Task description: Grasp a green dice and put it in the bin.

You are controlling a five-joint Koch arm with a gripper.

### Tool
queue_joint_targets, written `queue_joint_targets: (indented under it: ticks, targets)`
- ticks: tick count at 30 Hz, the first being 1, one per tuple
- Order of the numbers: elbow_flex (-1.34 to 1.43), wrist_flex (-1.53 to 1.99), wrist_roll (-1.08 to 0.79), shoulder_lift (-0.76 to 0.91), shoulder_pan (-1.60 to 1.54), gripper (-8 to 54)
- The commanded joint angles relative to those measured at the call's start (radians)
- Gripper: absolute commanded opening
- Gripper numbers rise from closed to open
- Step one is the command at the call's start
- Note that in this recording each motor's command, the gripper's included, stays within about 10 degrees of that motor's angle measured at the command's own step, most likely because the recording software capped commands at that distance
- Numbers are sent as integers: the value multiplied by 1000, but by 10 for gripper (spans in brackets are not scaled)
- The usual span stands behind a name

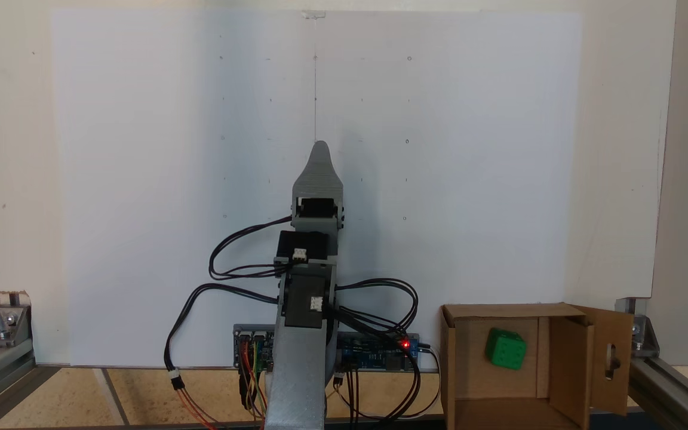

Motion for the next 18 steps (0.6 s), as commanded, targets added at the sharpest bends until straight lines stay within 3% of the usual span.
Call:
queue_joint_targets:
  ticks: [1, 18]
  targets:
    - [-9, -164, 38, 112, 2, 440]
    - [86, -877, 41, 114, -25, 439]
